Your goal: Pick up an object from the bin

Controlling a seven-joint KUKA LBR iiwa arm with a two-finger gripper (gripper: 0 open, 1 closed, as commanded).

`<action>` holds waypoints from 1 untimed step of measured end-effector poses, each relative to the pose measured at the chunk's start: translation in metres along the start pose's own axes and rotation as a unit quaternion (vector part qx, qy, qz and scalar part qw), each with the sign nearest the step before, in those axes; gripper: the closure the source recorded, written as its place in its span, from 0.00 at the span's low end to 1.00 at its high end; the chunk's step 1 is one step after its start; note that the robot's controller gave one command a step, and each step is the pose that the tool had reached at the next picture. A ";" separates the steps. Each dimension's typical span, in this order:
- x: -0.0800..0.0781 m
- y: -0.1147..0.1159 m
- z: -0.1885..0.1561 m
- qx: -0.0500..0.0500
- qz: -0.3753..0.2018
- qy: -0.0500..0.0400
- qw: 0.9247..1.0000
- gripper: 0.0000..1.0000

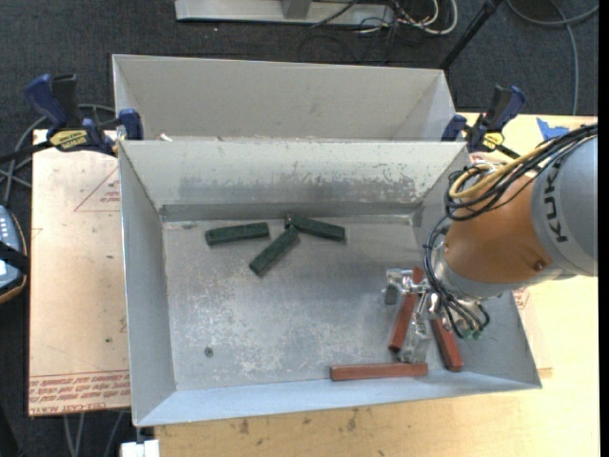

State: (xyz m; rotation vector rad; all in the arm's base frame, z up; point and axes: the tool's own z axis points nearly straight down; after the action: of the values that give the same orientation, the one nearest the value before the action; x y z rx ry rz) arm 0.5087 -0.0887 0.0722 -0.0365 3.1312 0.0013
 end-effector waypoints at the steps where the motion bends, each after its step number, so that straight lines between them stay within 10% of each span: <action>1: -0.002 -0.035 -0.001 0.001 -0.196 -0.004 0.981 0.00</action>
Offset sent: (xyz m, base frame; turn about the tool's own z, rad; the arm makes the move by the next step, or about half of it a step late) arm -0.0027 -0.0363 -0.0022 -0.3975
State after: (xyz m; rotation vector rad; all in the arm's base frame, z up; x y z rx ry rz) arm 0.5111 -0.1241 0.0727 -0.6478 3.0550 -0.0048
